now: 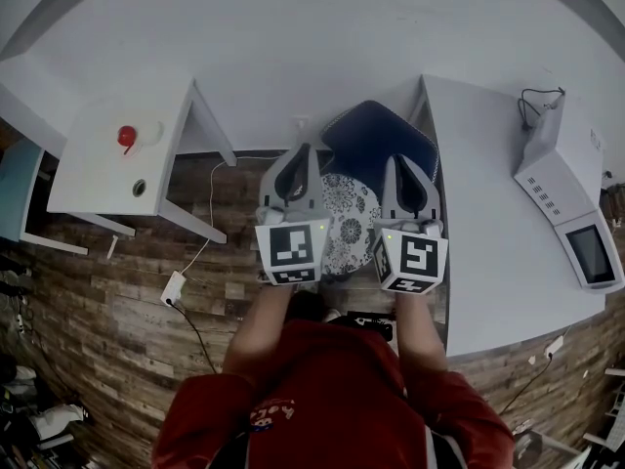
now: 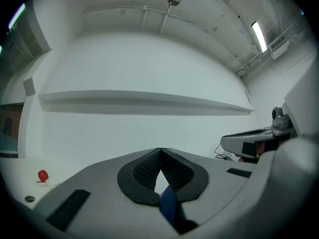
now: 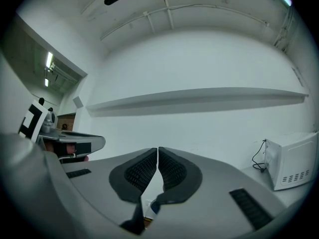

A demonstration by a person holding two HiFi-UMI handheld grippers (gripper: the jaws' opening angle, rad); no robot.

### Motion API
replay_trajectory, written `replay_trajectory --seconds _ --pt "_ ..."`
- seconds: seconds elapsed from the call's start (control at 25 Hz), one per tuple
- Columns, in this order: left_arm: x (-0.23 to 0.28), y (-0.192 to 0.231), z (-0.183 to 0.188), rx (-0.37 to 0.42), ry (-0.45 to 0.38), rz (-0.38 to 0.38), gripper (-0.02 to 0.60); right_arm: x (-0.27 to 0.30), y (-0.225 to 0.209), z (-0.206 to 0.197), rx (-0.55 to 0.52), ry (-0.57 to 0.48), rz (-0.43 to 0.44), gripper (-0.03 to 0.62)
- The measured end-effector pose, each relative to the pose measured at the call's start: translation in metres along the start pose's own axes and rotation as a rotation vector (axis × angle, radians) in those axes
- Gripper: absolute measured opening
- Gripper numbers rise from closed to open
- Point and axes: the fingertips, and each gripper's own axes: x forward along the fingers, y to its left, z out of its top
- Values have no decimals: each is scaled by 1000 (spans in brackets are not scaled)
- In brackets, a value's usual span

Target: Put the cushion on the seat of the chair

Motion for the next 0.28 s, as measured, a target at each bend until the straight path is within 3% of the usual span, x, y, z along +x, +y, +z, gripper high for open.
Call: replay_trajectory --seconds 0.28 --pt "11 4 0 13 -9 -9 26 14 -1 -5 1 2 -5 34"
